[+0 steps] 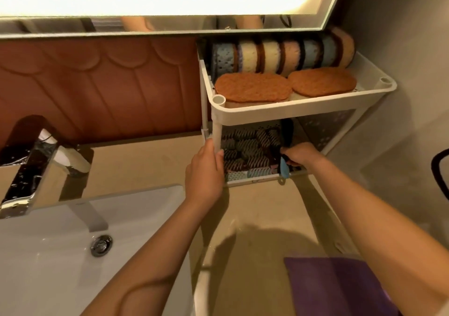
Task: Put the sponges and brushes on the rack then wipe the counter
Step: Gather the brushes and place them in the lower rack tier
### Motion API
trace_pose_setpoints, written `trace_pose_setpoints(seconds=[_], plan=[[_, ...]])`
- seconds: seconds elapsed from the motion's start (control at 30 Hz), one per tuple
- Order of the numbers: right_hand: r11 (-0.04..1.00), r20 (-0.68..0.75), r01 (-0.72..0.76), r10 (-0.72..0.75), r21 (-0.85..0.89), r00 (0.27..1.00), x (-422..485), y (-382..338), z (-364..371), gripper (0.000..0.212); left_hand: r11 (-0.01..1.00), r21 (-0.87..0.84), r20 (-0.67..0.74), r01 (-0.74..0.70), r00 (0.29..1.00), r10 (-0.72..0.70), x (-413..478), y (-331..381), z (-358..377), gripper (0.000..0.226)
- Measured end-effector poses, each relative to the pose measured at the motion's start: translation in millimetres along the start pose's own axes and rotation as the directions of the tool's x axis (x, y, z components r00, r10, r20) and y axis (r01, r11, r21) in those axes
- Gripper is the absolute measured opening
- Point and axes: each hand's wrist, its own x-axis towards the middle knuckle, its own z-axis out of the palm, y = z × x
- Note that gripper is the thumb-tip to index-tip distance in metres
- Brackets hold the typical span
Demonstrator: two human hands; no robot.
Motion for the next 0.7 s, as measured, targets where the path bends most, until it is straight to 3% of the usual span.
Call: trace_pose_setpoints(seconds=[0.17,0.37,0.57,0.7], plan=[[0.994,0.032,-0.022,0.026,-0.105,0.999,21.1,-5.6,2.9,0.052,0.997,0.074,-0.059,-0.036,0.997,0.041,-0.5,-3.5,3.7,0.027],[0.984,-0.026,0.023,-0.028,-0.177,0.999,34.0,0.5,13.0,0.05,0.994,0.102,-0.074,-0.049,0.996,0.056,-0.5,-5.8,4.6,0.028],[0.986,-0.11,0.088,-0.103,-0.139,0.989,33.4,8.1,15.2,0.061,0.993,0.109,-0.094,-0.041,0.994,0.051,-1.5,-4.6,4.6,0.024],[0.988,-0.195,0.141,-0.152,-0.068,0.969,8.9,13.4,17.5,0.05,1.0,0.021,-0.013,-0.021,1.0,0.021,1.0,-5.8,-1.7,0.024]])
